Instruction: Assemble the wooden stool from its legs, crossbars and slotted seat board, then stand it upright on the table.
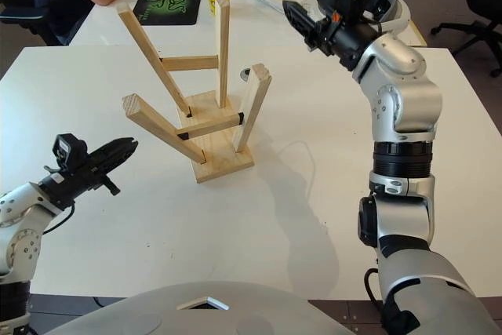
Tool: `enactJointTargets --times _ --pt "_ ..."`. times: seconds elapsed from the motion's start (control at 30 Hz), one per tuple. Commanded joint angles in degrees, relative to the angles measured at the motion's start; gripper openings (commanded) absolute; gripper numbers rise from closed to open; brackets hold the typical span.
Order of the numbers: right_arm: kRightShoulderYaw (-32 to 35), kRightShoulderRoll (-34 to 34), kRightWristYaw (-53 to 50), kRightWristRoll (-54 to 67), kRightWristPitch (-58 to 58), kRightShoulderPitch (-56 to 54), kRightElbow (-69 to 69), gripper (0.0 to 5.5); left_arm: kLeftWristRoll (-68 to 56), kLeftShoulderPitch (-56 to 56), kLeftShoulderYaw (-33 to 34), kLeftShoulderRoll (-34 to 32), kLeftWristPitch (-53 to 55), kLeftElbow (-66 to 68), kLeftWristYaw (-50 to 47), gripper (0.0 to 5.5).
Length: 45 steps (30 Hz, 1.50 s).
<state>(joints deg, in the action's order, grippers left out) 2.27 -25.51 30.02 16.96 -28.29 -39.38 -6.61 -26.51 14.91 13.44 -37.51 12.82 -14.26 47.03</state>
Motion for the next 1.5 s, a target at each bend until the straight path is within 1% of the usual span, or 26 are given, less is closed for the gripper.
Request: enactJointTargets --times 0.03,0.13,0.2,0.27,0.33,0.43,0.53,0.63,0.7,0.8,0.9,0.93,1.0,1.03,1.1,1.17,1.27,1.37,1.43,1.5 --pt "-4.8 1.5 0.3 -3.0 1.7 5.1 4.5 3.2 3.9 3.3 -3.6 -3.4 -1.5 -1.4 4.4 0.02" --pt "-4.7 3.1 -0.2 -1.9 0.1 7.5 7.9 3.2 -3.3 -2.5 1.8 -0.8 2.0 -4.2 0.3 0.02" --pt "-4.7 3.6 -0.8 -2.2 -0.3 8.7 8.6 3.2 -10.1 -9.8 6.3 1.4 4.7 -6.1 -6.2 0.02" --pt "-4.4 4.1 -1.3 -2.2 -0.8 9.6 9.3 3.2 -17.8 -18.1 8.9 3.1 8.1 -9.9 -13.8 0.02" --pt "-4.2 4.5 -1.8 -2.2 -1.2 10.2 9.9 3.2 -25.5 -26.0 8.9 4.0 11.1 -14.9 -20.8 0.02" --pt "-4.3 5.0 -2.2 -2.5 -1.0 10.4 9.8 3.2 -34.0 -38.5 5.3 4.2 14.9 -22.1 -30.6 0.02" --pt "-4.3 5.3 -2.6 -2.8 -0.9 10.1 9.6 3.2 -38.9 -46.4 2.7 3.5 17.4 -25.9 -36.4 0.02" --pt "-4.2 5.6 -2.9 -2.7 -0.9 10.1 9.7 3.2 -41.5 -51.4 3.0 1.9 18.5 -26.4 -39.9 0.02" --pt "-4.1 5.6 -3.1 -2.6 -1.2 10.3 10.1 3.2 -41.9 -51.3 2.8 1.3 19.5 -26.1 -40.9 0.02" --pt "-4.0 5.7 -3.2 -2.5 -1.3 10.4 10.3 3.2 -36.4 -42.4 -1.8 1.5 21.1 -26.6 -39.1 0.02" --pt "-4.0 6.1 -3.5 -2.5 -1.4 10.3 10.5 3.2 -24.3 -27.5 -13.0 1.2 21.1 -26.7 -37.0 0.02" --pt "-3.9 6.2 -3.7 -2.5 -1.5 10.3 10.6 3.2 -19.6 -22.7 -16.6 1.2 19.4 -25.1 -35.8 0.02" --pt "-4.0 6.3 -3.7 -2.5 -1.6 10.2 10.8 3.2 -12.5 -15.9 -21.7 1.5 15.9 -21.7 -33.2 0.02" --pt "-4.2 6.4 -3.6 -2.5 -1.5 10.1 10.7 3.2 -9.9 -14.4 -22.7 2.0 14.0 -21.0 -32.7 0.02" --pt "-4.2 6.2 -3.2 -2.5 -1.3 10.1 10.6 3.2 -9.1 -17.5 -20.9 4.2 12.0 -22.8 -33.9 0.02" --pt "-4.3 5.8 -3.0 -2.7 -1.2 10.5 10.8 3.2 -11.6 -25.2 -17.5 6.6 12.2 -25.7 -36.7 0.02" --pt "-4.5 5.7 -2.9 -2.8 -1.2 11.2 11.1 3.2 -19.1 -41.5 -10.3 8.8 13.6 -27.8 -42.5 0.02" --pt "-4.7 5.8 -3.0 -2.9 -1.2 12.0 11.7 3.2 -30.1 -54.1 -3.0 8.7 14.4 -27.3 -48.9 0.02" --pt "-5.0 5.8 -3.0 -3.0 -1.1 12.5 12.3 3.2 -35.7 -58.0 1.2 7.6 14.6 -25.5 -51.6 0.02" --pt "-6.2 5.0 -1.2 -3.3 -0.5 12.7 13.1 3.2 -34.9 -57.4 4.1 5.9 15.5 -22.7 -52.5 0.02"
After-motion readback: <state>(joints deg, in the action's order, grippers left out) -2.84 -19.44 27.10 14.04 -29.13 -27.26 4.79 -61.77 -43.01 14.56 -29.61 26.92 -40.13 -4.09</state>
